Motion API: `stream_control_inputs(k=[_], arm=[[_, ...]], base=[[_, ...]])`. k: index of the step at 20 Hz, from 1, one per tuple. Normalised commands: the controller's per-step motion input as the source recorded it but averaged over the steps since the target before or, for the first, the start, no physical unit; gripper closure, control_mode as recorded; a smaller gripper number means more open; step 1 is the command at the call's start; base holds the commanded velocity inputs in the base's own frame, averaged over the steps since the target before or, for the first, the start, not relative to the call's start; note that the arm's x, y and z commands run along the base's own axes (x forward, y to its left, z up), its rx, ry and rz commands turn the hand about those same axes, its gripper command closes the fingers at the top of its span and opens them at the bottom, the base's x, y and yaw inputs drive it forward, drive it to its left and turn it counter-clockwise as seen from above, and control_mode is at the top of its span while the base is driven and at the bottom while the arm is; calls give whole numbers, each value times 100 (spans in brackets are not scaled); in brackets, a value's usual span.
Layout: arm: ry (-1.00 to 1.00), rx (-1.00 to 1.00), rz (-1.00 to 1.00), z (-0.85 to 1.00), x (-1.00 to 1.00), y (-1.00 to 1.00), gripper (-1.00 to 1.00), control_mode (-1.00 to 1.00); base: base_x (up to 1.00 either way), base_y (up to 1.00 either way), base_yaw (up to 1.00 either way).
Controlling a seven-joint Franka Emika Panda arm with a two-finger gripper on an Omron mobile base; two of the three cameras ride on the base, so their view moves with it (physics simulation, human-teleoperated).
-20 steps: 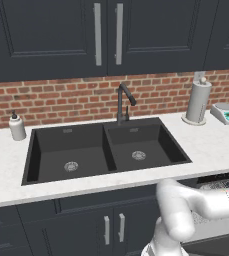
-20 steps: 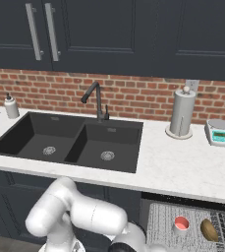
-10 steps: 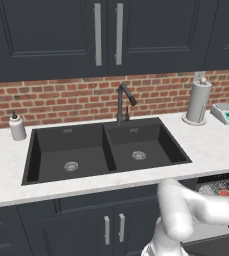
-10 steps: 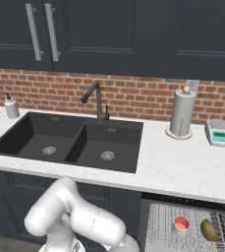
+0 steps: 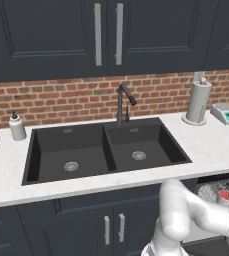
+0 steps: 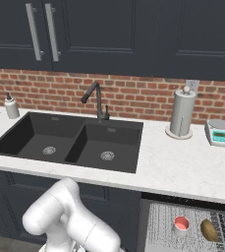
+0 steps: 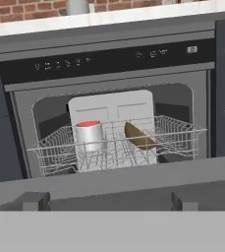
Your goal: Pick up the cup and bowl from the counter, place them in the dishwasher, and close the dishwasher door.
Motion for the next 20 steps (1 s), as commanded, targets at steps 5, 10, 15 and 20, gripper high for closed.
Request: stream_control_inputs(k=[5,10,15,20], arm=[[7,3,6,-86,-12,-9,-100,-100],[8,0,10,-100,82,2,-100,-100],[1,0,13,-86,100,3,-100,-100],[-7,7,17,-42,100,18,-100,-100]], base=[[0,0,0],[0,0,0],[0,0,0],[0,0,0]])
